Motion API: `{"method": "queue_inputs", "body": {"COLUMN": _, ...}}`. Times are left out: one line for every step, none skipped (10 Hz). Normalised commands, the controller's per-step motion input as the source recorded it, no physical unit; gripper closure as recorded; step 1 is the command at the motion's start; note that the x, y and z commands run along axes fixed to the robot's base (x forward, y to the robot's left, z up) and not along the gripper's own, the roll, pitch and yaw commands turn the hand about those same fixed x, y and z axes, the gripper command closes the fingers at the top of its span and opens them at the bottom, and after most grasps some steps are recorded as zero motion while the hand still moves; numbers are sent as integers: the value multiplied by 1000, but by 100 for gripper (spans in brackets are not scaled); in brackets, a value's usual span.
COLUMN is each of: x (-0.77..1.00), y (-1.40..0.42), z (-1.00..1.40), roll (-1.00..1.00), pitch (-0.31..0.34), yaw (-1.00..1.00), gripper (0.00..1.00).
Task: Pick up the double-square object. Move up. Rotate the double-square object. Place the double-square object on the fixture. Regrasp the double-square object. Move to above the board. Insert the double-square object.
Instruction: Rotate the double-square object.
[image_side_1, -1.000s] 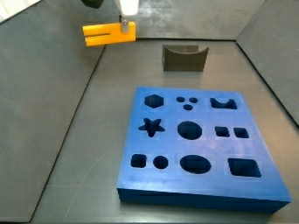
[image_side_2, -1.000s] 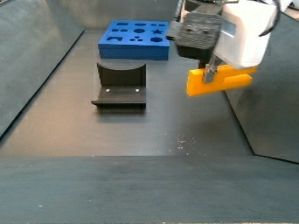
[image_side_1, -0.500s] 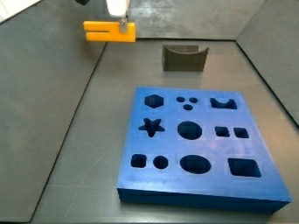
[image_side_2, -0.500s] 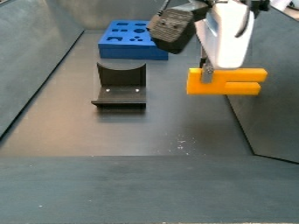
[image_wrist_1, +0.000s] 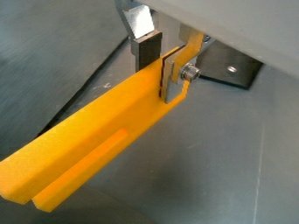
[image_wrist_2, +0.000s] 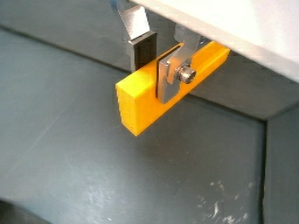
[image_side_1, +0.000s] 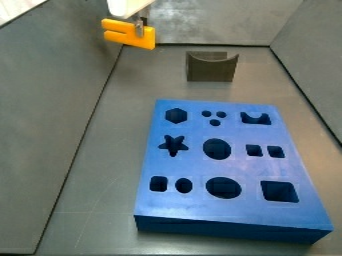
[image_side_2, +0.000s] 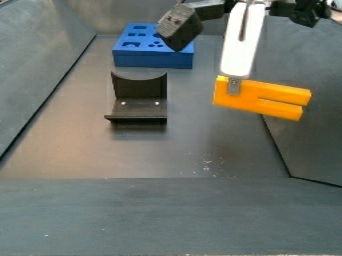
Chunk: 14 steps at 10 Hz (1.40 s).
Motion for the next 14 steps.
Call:
{"method": "queue_inputs", "body": {"x": 2, "y": 24, "z": -12, "roll": -20, "pitch": -1, "yaw": -1000, "gripper": 100}}
{"method": "queue_inputs", "body": {"x": 2, "y": 24, "z": -12, "roll": -21, "pitch": -1, "yaw": -1000, "gripper": 100}}
{"method": "queue_inputs", "body": {"x": 2, "y": 24, "z": -12, "roll": -23, "pitch": -1, "yaw": -1000, "gripper": 100}}
{"method": "queue_inputs", "body": {"x": 2, "y": 24, "z": -12, "roll": -24, "pitch": -1, "yaw": -1000, "gripper": 100}}
{"method": "queue_inputs", "body": {"x": 2, "y": 24, "z": -12, "roll": -26, "pitch": -1, "yaw": -1000, "gripper": 100}}
{"method": "queue_inputs", "body": {"x": 2, "y": 24, "z": -12, "roll": -28, "pitch": -1, "yaw": -1000, "gripper": 100}}
{"method": "queue_inputs", "body": {"x": 2, "y": 24, "z": -12, "roll": -31, "pitch": -2, "yaw": -1000, "gripper": 100}}
{"method": "queue_inputs", "body": {"x": 2, "y": 24, "z": -12, "roll": -33, "pitch": -2, "yaw": -1000, "gripper": 100}}
{"method": "queue_inputs", "body": {"x": 2, "y": 24, "z": -12, "roll": -38, "pitch": -2, "yaw": -1000, "gripper": 100}}
{"method": "queue_inputs", "body": {"x": 2, "y": 24, "z": -12, "roll": -40, "pitch": -2, "yaw": -1000, "gripper": 100}}
{"method": "queue_inputs", "body": {"x": 2, "y": 24, "z": -12, "roll": -45, "pitch": -2, "yaw": -1000, "gripper": 100}}
{"method": "queue_inputs", "body": {"x": 2, "y": 24, "z": -12, "roll": -53, "pitch": -3, "yaw": -1000, "gripper": 100}}
{"method": "queue_inputs", "body": {"x": 2, "y": 24, "z": -12, "roll": -64, "pitch": -3, "yaw": -1000, "gripper": 100}}
{"method": "queue_inputs", "body": {"x": 2, "y": 24, "z": -12, "roll": -72, "pitch": -4, "yaw": -1000, "gripper": 100}}
